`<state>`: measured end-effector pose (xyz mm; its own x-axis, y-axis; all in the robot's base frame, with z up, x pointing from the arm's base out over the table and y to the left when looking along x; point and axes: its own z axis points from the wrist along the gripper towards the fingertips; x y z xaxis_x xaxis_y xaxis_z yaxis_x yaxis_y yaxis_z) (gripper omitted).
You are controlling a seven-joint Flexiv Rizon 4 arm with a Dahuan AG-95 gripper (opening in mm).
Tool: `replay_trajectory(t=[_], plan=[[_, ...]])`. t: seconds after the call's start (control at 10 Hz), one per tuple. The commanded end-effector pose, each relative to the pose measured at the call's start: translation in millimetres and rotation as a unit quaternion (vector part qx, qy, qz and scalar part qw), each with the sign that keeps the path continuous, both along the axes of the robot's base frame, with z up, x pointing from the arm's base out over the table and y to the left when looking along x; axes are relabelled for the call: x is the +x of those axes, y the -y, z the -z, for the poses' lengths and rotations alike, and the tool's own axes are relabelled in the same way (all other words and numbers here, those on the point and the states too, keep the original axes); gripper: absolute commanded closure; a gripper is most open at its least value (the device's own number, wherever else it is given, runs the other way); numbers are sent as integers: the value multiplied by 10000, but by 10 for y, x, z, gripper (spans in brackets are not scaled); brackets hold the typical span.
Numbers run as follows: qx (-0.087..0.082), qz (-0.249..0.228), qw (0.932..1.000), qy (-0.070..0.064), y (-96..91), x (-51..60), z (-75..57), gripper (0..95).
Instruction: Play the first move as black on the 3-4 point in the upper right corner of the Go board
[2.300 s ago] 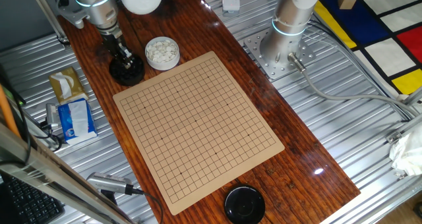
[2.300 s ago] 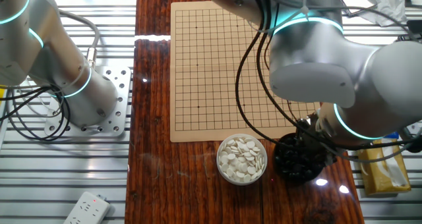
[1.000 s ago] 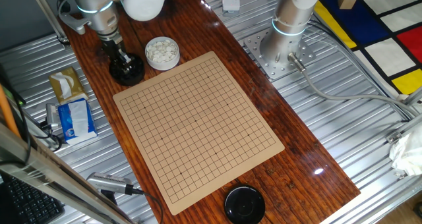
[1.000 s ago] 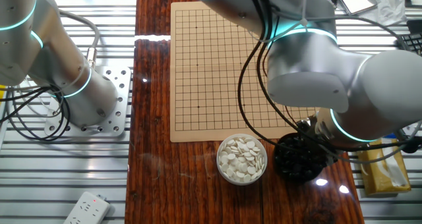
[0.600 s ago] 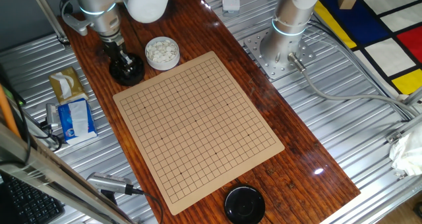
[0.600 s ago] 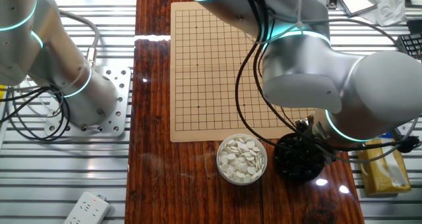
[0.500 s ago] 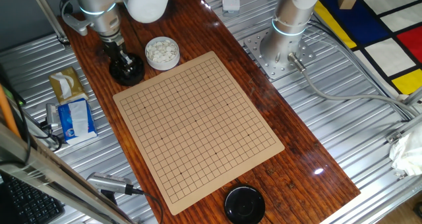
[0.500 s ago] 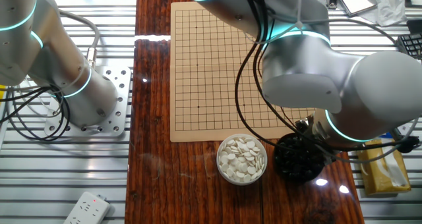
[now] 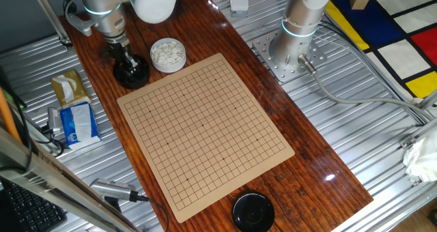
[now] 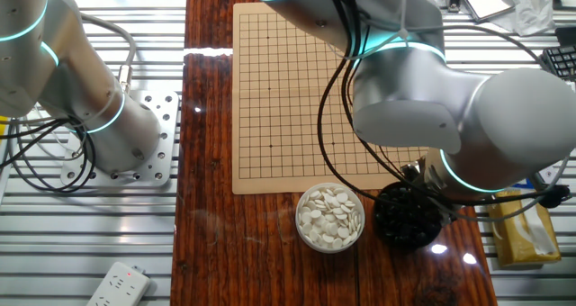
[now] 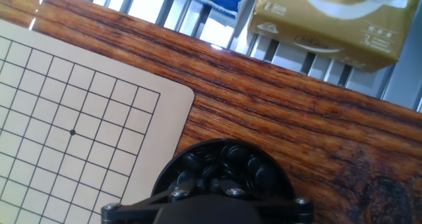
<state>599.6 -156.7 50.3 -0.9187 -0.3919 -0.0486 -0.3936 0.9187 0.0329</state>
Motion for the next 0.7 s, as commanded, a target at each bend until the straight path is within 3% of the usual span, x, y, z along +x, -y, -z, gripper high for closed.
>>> replay_trajectory(t=[0.1, 0.7], plan=[[1, -1, 10000, 8, 3, 5, 5, 950], [-4, -28, 10000, 9, 63, -2, -43, 950]])
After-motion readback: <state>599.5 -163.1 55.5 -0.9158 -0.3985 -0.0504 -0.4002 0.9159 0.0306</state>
